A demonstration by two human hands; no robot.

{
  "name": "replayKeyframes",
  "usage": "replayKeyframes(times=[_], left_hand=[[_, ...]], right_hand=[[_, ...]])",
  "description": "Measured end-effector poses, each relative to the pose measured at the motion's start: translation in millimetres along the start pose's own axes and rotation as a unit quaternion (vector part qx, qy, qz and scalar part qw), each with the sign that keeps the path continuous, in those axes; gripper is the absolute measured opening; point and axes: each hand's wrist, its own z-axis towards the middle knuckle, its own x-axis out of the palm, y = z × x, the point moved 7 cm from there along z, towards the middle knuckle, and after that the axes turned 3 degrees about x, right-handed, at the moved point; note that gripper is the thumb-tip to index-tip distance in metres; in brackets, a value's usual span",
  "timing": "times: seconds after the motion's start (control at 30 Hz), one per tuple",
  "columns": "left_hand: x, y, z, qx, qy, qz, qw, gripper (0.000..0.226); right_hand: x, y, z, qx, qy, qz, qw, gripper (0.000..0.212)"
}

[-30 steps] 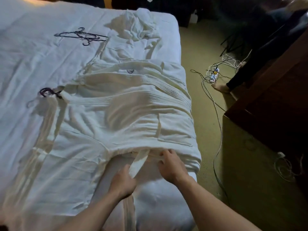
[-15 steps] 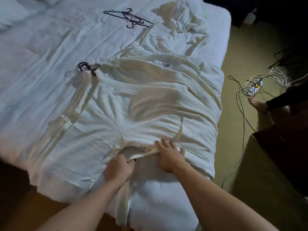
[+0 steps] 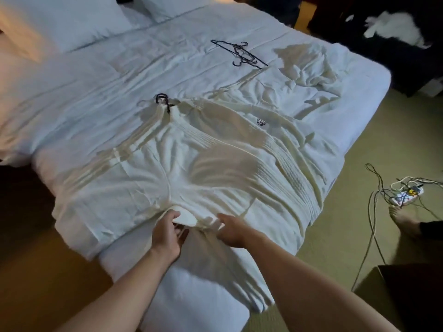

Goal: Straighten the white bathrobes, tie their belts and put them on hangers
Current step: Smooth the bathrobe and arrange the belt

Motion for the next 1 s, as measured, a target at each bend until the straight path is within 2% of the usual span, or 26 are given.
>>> replayKeyframes(times=[0.07,0.13,0.23,0.33,0.4,0.5,0.57,0.73,0.9,1.0], left_hand=[[8,-16,-4,0.041,0.002,-0.023,0.999,0.012],[13,-37,-1,0.056,0.000,-0.066,0.996,0.010],[1,-70,-1,0.109,-0.053,-0.075,0.990,0.003],[-5,-108,-12,0.224,-0.126,-0.042,0.965,0.021],[10,-129,-24,0.282,-0.149,0.004,0.948,0.033],[46,-146,-47,0.340,-0.157,0.137,0.917,0.006],[87,-146,-71,0.399,-0.166,0.224,0.874,0.016],[186,-131,-99,0.427,-0.147,0.339,0.825,0.036],[243,-117,-90,0.428,-0.139,0.364,0.816,0.053],[255,-107,-74,0.434,-0.142,0.383,0.803,0.047]], right_hand=[[-13,7,0,-0.005,0.003,-0.009,1.000,0.068],[-23,13,8,-0.010,0.011,-0.012,1.000,0.071],[-27,17,13,-0.020,0.028,-0.015,0.999,0.074],[-37,17,13,-0.046,0.028,-0.017,0.998,0.073],[-53,12,12,-0.063,0.026,-0.023,0.997,0.072],[-90,2,13,-0.090,0.010,-0.031,0.995,0.071],[-129,-10,13,-0.114,-0.006,-0.046,0.992,0.070],[-216,-40,7,-0.151,-0.043,-0.073,0.985,0.064],[-271,-63,17,-0.155,-0.074,-0.044,0.984,0.058],[-289,-72,33,-0.144,-0.072,-0.028,0.987,0.055]])
